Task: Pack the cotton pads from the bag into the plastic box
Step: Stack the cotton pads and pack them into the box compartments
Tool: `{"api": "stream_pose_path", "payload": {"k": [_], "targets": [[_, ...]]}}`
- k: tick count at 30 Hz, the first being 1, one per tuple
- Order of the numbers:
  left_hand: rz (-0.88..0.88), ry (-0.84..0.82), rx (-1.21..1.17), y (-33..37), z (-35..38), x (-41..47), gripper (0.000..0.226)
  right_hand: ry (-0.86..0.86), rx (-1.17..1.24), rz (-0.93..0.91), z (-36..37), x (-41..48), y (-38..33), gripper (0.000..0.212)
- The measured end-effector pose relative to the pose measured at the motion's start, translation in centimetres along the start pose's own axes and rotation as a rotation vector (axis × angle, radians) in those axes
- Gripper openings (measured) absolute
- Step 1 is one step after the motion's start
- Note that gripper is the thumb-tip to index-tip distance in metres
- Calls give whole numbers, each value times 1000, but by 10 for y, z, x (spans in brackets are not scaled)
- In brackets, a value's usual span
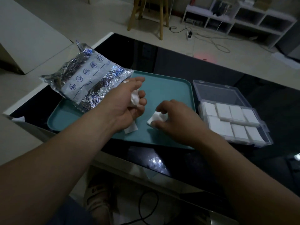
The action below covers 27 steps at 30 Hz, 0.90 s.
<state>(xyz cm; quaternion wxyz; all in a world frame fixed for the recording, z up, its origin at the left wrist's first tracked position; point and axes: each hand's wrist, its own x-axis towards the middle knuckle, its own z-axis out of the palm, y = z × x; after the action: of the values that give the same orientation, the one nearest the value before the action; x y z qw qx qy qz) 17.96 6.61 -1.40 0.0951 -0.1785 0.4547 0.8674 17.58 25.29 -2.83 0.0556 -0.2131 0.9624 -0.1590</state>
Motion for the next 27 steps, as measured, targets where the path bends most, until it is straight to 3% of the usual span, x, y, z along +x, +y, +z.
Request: {"api": "stream_pose_path", "payload": {"k": [2, 5, 7, 10, 12, 15, 22, 27], "targets": [[-61, -7, 1, -2, 1, -2, 23, -24, -85, -5, 8, 0, -6, 47], [-95, -19, 54, -8, 2, -5, 23, 12, -123, 2, 9, 0, -7, 30], [-108, -34, 112, -13, 3, -7, 27, 100, 9, 44, 2, 0, -5, 16], [-137, -87, 152, -19, 7, -9, 37, 264, 283, 47, -15, -6, -4, 12], [-212, -169, 124, -23, 10, -8, 48, 241, 357, -48, -24, -15, -10, 22], [-300, -305, 40, -32, 21, -9, 66, 79, 291, -132, -25, -27, -17, 57], [-368, -296, 21, -44, 37, -12, 51, 122, 311, -142, -30, -47, -2, 36], [-266, -270, -2, -51, 66, -18, 40, 282, 406, 67, -33, -59, 11, 18]]}}
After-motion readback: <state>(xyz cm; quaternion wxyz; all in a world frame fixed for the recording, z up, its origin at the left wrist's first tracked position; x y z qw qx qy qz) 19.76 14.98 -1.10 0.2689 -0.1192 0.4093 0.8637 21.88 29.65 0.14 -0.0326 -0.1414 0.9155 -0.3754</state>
